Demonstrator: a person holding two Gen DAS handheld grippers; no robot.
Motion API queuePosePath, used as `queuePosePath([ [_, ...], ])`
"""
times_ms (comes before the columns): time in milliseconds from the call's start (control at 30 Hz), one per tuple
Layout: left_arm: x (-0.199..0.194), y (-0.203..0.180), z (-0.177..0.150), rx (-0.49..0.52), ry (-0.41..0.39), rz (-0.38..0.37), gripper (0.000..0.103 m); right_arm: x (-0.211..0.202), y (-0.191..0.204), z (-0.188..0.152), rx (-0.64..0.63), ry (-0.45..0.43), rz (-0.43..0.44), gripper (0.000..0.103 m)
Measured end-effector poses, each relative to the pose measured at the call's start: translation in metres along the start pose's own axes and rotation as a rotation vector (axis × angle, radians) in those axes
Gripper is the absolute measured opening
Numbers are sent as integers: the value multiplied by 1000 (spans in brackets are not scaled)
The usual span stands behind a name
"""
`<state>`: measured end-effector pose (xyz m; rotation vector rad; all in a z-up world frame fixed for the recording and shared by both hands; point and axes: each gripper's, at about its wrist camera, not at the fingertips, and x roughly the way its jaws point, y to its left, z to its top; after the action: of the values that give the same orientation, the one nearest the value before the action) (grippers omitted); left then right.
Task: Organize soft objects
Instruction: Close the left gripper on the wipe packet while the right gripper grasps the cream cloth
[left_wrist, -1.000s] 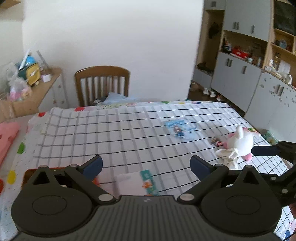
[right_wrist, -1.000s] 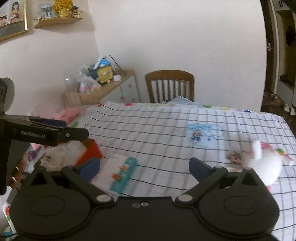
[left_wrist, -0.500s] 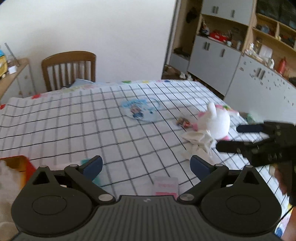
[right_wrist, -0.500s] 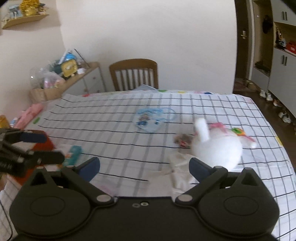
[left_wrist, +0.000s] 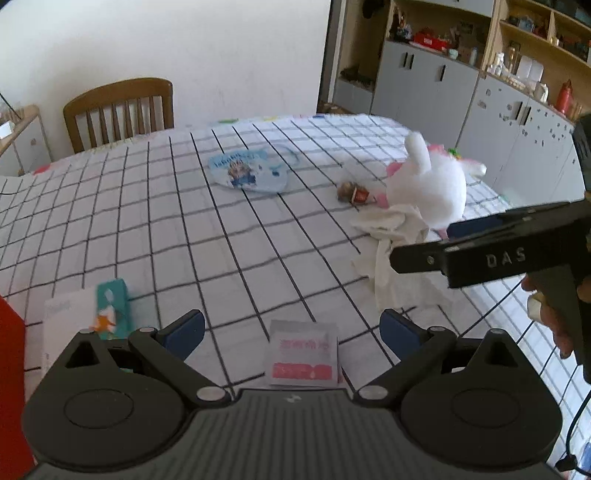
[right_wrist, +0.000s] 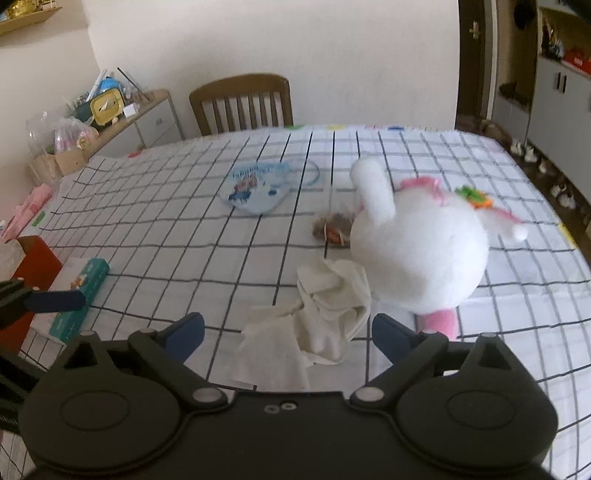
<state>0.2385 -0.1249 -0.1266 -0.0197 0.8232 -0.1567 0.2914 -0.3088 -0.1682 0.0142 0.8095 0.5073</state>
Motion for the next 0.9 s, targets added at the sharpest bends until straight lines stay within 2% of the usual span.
queuePosePath([
  [233,17,-4,-7,-11,29,58,101,18,-1,-2,-5,48,-9,93],
  [400,23,-5,-10,-1,49,60,100,25,3,-4,-39,65,-19,89],
  [467,24,-6,-10,-5,54,50,93,28,4,-4,-45,73,-23,86],
  [533,26,-7,-11,1,67,47,76,31,5,-4,-53,80,-33,83],
  [567,27,-8,-11,6,73,44,72,32,5,-4,-58,81,-37,82],
  [667,28,-11,-12,23,75,51,67,34,6,-4,-69,84,-45,79],
  [733,27,-11,-12,26,74,56,61,35,7,-5,-74,84,-48,79],
  [900,26,-10,-12,38,72,66,47,35,8,-4,-80,72,-73,68],
])
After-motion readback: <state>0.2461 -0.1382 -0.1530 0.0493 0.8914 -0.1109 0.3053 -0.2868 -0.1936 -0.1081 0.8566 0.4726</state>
